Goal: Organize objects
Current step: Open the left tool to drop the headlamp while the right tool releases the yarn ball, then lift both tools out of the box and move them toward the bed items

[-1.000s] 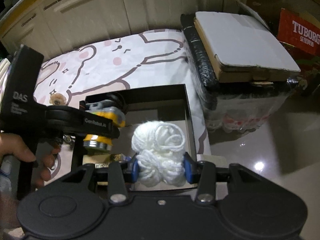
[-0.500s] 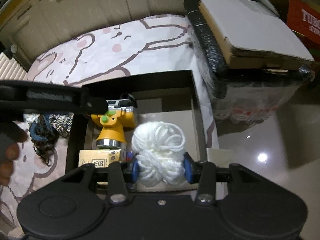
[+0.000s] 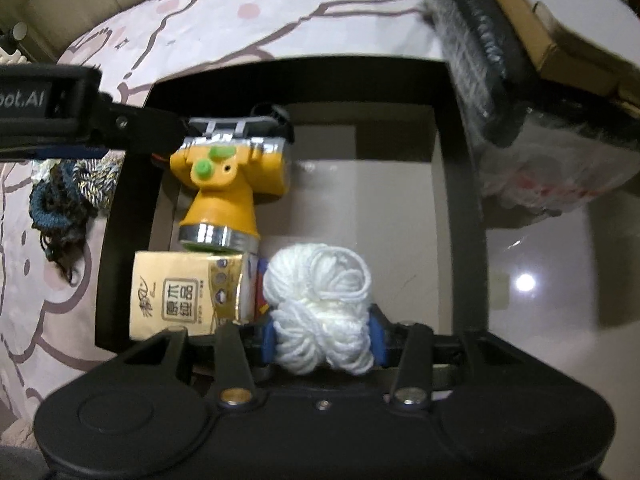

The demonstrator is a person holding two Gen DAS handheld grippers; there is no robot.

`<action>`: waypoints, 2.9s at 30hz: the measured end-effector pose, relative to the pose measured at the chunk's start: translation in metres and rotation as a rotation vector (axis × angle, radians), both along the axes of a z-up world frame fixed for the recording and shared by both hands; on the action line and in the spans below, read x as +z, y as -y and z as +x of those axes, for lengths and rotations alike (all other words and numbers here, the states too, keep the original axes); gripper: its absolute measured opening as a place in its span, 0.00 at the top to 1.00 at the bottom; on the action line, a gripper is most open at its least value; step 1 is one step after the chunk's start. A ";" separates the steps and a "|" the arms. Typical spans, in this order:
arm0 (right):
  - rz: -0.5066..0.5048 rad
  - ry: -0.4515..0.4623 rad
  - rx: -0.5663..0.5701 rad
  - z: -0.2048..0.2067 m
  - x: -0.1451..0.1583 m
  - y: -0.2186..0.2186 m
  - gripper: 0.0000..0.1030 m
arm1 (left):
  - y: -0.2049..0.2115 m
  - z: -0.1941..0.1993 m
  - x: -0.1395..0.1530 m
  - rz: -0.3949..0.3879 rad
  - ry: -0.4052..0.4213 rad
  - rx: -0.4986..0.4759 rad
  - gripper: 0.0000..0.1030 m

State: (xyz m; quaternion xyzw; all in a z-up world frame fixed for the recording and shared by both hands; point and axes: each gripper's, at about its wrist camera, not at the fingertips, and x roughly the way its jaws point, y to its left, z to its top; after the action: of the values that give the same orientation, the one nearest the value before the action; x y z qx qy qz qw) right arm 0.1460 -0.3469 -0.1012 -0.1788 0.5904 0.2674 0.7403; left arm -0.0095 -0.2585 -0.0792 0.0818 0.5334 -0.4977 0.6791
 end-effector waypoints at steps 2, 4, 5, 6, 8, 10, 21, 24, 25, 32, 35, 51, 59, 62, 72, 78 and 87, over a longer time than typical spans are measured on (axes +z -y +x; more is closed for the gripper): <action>0.005 -0.009 0.003 0.000 0.000 0.001 0.53 | 0.002 -0.001 -0.002 0.002 -0.002 -0.003 0.21; 0.013 -0.014 0.005 0.001 0.002 0.003 0.52 | 0.005 -0.003 -0.003 0.005 -0.005 -0.011 0.21; 0.022 -0.018 0.003 0.002 0.005 0.005 0.46 | 0.005 -0.003 -0.004 0.006 -0.005 -0.013 0.21; 0.030 -0.021 -0.007 0.002 0.009 0.006 0.27 | 0.006 -0.004 -0.004 0.007 -0.003 -0.015 0.21; 0.048 -0.005 -0.015 0.001 0.020 0.012 0.21 | 0.006 -0.005 -0.004 0.008 -0.003 -0.019 0.21; 0.069 0.000 -0.037 0.002 0.028 0.016 0.21 | 0.006 -0.005 -0.004 0.009 -0.001 -0.017 0.21; 0.137 0.113 -0.129 0.003 0.057 0.029 0.23 | -0.002 -0.010 0.006 0.005 0.023 -0.006 0.21; 0.170 0.148 -0.158 0.002 0.068 0.035 0.23 | -0.009 -0.011 0.013 -0.006 0.034 -0.001 0.21; 0.177 0.161 -0.162 0.001 0.071 0.037 0.23 | -0.011 -0.012 0.015 -0.009 0.038 0.002 0.21; 0.208 0.230 -0.178 -0.013 0.096 0.047 0.23 | -0.029 -0.016 0.031 -0.030 0.065 0.021 0.21; 0.215 0.258 -0.187 -0.019 0.104 0.051 0.23 | -0.037 -0.019 0.037 -0.038 0.075 0.021 0.21; 0.189 0.333 -0.164 -0.045 0.122 0.057 0.18 | -0.072 -0.032 0.054 -0.026 0.156 0.025 0.20; 0.184 0.358 -0.177 -0.055 0.131 0.068 0.12 | -0.085 -0.036 0.061 -0.028 0.179 0.045 0.12; 0.173 0.371 -0.183 -0.059 0.133 0.071 0.10 | -0.087 -0.039 0.062 -0.023 0.196 0.046 0.06; 0.152 0.412 -0.194 -0.066 0.131 0.085 0.00 | -0.096 -0.040 0.066 -0.012 0.221 0.079 0.00; 0.161 0.417 -0.230 -0.064 0.125 0.095 0.00 | -0.095 -0.045 0.064 -0.016 0.233 0.057 0.00; 0.164 0.421 -0.241 -0.064 0.123 0.099 0.00 | -0.099 -0.038 0.058 -0.001 0.243 0.085 0.00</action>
State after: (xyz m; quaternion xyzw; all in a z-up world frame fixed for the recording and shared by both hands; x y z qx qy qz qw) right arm 0.0816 -0.4463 0.0217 -0.0982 0.4166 0.1809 0.8855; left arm -0.0478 -0.1592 -0.0212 0.1183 0.4501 -0.4550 0.7592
